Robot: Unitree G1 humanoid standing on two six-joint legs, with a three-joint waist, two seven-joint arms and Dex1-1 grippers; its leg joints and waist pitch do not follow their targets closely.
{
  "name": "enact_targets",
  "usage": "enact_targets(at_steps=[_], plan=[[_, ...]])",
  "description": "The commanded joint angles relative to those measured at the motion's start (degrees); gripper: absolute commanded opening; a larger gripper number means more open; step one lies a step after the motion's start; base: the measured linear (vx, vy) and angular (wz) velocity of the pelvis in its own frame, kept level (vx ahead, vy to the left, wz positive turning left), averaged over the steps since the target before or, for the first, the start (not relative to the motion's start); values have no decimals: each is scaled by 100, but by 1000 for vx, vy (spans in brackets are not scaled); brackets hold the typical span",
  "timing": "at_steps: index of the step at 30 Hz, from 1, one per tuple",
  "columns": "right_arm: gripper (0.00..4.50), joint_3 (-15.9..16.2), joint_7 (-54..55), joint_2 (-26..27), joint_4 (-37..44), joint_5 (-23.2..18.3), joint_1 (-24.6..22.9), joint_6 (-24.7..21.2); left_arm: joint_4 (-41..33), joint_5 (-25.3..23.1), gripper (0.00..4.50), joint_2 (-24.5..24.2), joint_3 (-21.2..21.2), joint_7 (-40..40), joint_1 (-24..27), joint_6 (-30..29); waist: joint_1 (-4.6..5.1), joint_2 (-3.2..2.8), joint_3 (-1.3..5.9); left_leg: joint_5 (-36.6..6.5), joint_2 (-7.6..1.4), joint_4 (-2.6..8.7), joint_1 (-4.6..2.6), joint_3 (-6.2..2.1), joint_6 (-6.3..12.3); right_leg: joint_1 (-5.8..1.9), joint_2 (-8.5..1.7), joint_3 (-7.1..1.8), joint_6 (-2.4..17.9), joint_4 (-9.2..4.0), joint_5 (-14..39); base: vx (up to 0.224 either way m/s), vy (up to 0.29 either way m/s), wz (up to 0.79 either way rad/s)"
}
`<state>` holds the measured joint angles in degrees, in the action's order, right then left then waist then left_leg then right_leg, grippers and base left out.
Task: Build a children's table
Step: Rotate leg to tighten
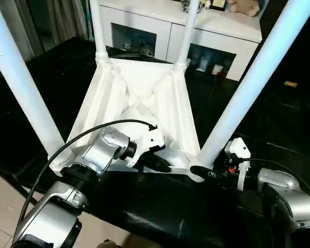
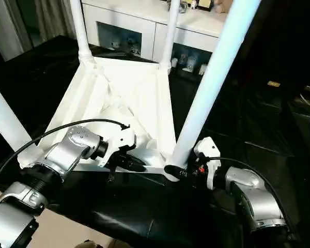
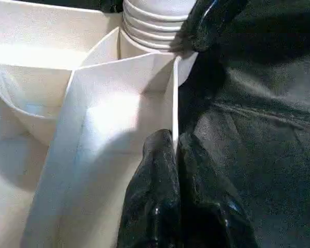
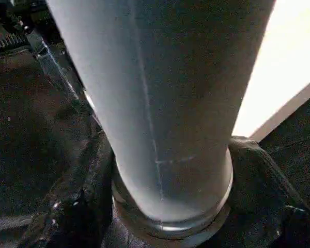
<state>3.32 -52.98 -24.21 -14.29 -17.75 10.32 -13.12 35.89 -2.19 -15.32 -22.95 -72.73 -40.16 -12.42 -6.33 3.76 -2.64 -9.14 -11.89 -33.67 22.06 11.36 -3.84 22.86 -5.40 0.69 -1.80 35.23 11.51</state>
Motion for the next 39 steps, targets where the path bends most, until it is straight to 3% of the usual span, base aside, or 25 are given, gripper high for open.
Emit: enact_targets(at_steps=[1, 8, 9, 10, 12, 14, 17, 18, 19, 20, 23, 28, 31, 32, 35, 39], plan=[[267, -434, 575, 201, -246, -118, 144, 171, 154, 126, 0, 232, 136, 202, -28, -44, 13, -13, 349, -1403, -104, 392, -132, -44, 178, -215, -191, -73, 1428, -369, 367, 0, 0, 0], [267, -1133, 3151, 1170, -1405, 163, 642, 684, 1041, 52, 0, 987, 631, 2096, -261, -313, 153, -3, 361, -1457, -74, 403, -109, -62, -23, -207, -198, -58, 1284, -410, 835, 0, 0, 0], [267, -1133, 3274, 1211, -1451, 216, 669, 709, 1089, 42, 0, 1027, 642, 2188, -278, -316, 155, 13, 356, -1447, -60, 401, -107, -55, 1, -211, -182, -58, 1232, -429, 876, 0, 0, 0], [267, -1132, 3495, 1287, -1536, 319, 718, 759, 1180, 22, 0, 1099, 659, 2360, -310, -321, 144, -1, 366, -1450, -74, 397, -130, -52, 20, -202, -190, -64, 1229, -429, 858, 0, 0, 0], [267, -1081, 4114, 1462, -1722, 625, 856, 788, 1444, -124, 0, 1230, 619, 2800, -410, -255, 158, -15, 377, -1271, -61, 394, -111, -52, 53, -213, -166, -64, 1199, -406, 588, 0, 0, 0], [267, -1106, 4625, 1785, -1948, 694, 1079, 883, 1772, -231, 0, 1428, 638, 3294, -554, -203, 170, -22, 377, -1207, -49, 395, -108, -45, 74, -207, -164, -66, 1201, -401, 447, 0, 0, 0], [267, -1047, 4666, 1915, -2062, 703, 1172, 956, 1906, -281, 0, 1517, 659, 3421, -614, -153, 157, -25, 371, -1364, -58, 401, -119, -46, 116, -210, -162, -64, 1138, -427, 555, 0, 0, 0], [267, -932, 4537, 2041, -2105, 696, 1235, 1056, 2001, -362, 0, 1586, 626, 3483, -657, -104, 162, -13, 370, -1405, -58, 406, -120, -48, 116, -206, -164, -62, 1112, -432, 610, 0, 0, 0], [323, -918, 4456, 2065, -2092, 663, 1238, 1092, 2010, -370, 0, 1594, 622, 3480, -660, -103, 162, -13, 370, -1405, -58, 406, -120, -48, 116, -206, -164, -62, 1112, -432, 610, 0, 0, 0], [323, -869, 4244, 2048, -1997, 618, 1222, 1190, 2005, -395, 0, 1561, 569, 3423, -661, -110, 159, -26, 353, -1556, -69, 424, -128, -55, 108, -193, -169, -59, 1081, -462, 782, 0, 0, 0], [354, -824, 3990, 1941, -1851, 596, 1194, 1247, 1990, -413, 0, 1484, 515, 3303, -660, -122, 159, 8, 348, -1628, -72, 433, -110, -61, 132, -201, -177, -58, 1027, -467, 916, 0, 0, 0], [401, -671, 2856, 1301, -1376, 415, 1078, 833, 1829, -488, 0, 1105, 307, 2630, -614, -173, 183, 22, 350, -1527, -72, 427, -83, -66, 221, -224, -175, -57, 1031, -463, 856, 0, 0, 0], [401, -557, 2202, 913, -1173, 376, 952, 693, 1710, -553, 0, 922, 217, 2184, -566, -123, 183, 17, 351, -1422, -84, 412, -91, -61, 290, -227, -175, -58, 1139, -454, 701, 0, 0, 0], [401, -370, 1519, 485, -987, 409, 787, 645, 1487, -572, 0, 701, 87, 1717, -478, 17, 173, 27, 346, -1388, -94, 414, -83, -66, 327, -245, -173, -51, 1173, -450, 626, 0, 0, 0], [401, -281, 994, 225, -818, 313, 652, 554, 1289, -540, 0, 536, 12, 1399, -410, 10, 159, 24, 342, -1364, -99, 401, -86, -49, 396, -233, -173, -59, 1307, -434, 461, 0, 0, 0], [401, -244, 365, -43, -540, 63, 495, 372, 742, -362, 0, 247, -123, 684, -234, -117, 164, 24, 320, -1736, -124, 438, -119, -57, 300, -185, -189, -60, 1306, -476, 1042, 0, 0, 0]])
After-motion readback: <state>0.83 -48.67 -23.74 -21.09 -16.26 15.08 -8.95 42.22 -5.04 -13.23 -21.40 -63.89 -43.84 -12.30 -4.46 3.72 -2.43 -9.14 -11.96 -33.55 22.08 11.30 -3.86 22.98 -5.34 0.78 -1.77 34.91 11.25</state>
